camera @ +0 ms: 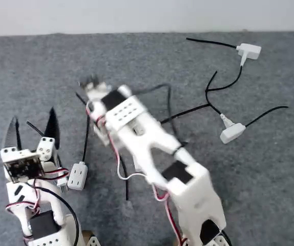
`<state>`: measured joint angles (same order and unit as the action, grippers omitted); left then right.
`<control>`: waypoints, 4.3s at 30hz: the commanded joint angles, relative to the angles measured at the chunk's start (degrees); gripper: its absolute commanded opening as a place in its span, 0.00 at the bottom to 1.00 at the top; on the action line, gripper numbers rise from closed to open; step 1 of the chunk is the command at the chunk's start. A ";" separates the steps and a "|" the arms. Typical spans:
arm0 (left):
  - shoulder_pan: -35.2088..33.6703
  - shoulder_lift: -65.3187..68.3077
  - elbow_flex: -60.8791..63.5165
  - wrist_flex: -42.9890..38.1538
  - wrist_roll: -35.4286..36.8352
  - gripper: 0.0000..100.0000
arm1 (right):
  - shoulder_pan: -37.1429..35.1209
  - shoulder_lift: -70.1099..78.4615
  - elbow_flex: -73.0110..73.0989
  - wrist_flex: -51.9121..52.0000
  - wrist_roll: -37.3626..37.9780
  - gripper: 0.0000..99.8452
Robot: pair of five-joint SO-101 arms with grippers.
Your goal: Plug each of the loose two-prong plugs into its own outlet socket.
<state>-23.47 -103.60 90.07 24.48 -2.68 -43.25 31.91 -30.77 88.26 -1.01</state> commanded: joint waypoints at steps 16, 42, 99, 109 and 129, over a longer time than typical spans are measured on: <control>28.57 -0.62 -21.85 4.04 -2.55 0.30 | 0.13 -34.95 -18.02 6.02 24.79 0.01; 35.25 -0.62 -21.23 8.70 -1.14 0.30 | -1.45 -36.62 -25.23 5.41 27.34 0.01; 25.93 -0.62 -15.87 2.99 -3.16 0.30 | -3.21 -38.73 -20.31 14.81 25.76 0.01; 25.41 -0.62 -15.87 3.52 -3.08 0.30 | -2.68 -44.53 -6.51 14.73 25.76 0.01; 25.76 -0.62 -14.11 4.57 -3.08 0.30 | -0.75 -46.46 1.49 14.55 25.23 0.01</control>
<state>1.93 -103.60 75.91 29.05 -5.85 -44.84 -13.36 -29.45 100.66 25.19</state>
